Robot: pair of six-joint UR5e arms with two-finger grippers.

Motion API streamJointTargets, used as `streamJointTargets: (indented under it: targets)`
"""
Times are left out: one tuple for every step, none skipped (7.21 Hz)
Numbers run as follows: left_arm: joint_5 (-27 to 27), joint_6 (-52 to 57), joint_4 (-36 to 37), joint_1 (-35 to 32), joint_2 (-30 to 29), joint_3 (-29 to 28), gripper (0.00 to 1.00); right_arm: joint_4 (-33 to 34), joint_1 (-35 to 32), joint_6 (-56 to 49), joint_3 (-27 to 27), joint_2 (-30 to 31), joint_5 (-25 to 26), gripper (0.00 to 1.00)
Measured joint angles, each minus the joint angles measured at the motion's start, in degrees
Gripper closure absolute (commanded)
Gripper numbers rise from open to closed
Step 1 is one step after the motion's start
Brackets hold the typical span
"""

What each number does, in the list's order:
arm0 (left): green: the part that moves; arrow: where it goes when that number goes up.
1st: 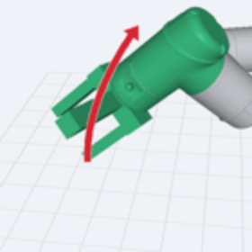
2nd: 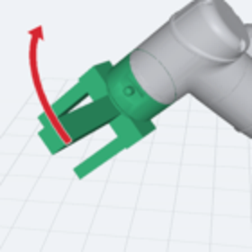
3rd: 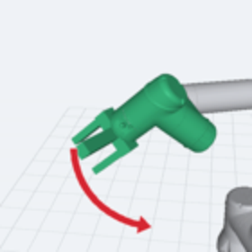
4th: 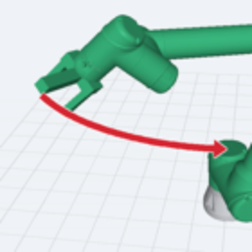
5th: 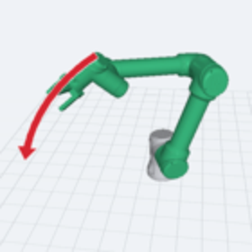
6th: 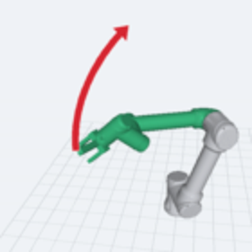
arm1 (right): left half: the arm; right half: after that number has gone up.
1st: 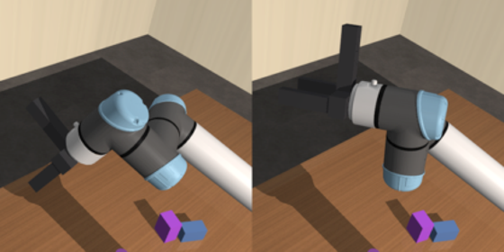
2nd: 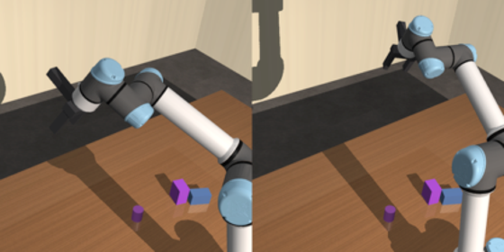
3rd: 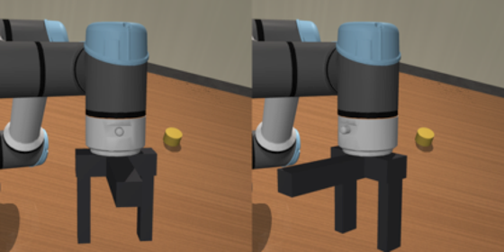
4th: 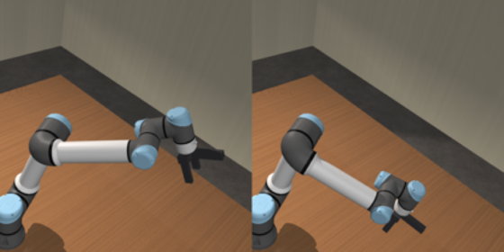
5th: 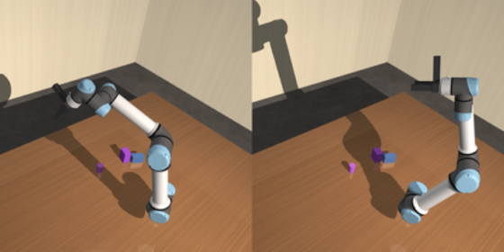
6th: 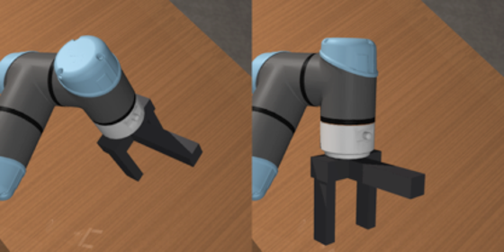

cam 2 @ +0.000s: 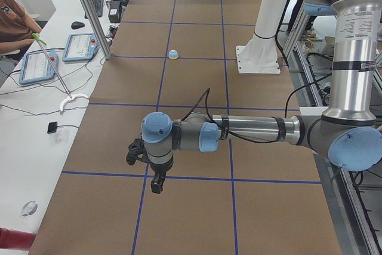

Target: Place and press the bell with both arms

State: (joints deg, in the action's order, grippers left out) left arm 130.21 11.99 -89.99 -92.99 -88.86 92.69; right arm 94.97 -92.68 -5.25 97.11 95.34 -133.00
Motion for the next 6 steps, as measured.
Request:
streamJointTargets:
  targets:
    - [-0.1, 0.0, 0.0, 0.0, 0.0, 0.0, 0.0, 0.7, -0.1, 0.0, 0.4, -0.1, 0.7, 0.0]
    - [-0.2, 0.0, 0.0, 0.0, -0.2, 0.0, 0.0, 1.4, -0.1, 0.0, 0.8, 0.0, 1.0, 0.0]
    - [-0.3, 0.0, 0.0, 0.0, -0.3, 0.0, 0.0, 1.8, -0.1, 0.0, 1.3, 0.3, 1.0, 0.0]
    - [-0.4, 0.0, 0.1, 0.0, -0.4, 0.0, 0.0, 1.9, -0.1, 0.1, 1.5, 0.4, 0.9, 0.0]
    - [-0.4, 0.0, 0.1, 0.1, -0.4, 0.0, 0.0, 1.9, -0.1, 0.1, 1.6, 0.4, 0.9, 0.0]
    - [-0.4, 0.0, 0.1, 0.1, -0.4, 0.1, 0.0, 2.0, -0.1, 0.1, 1.6, 0.4, 1.0, 0.0]
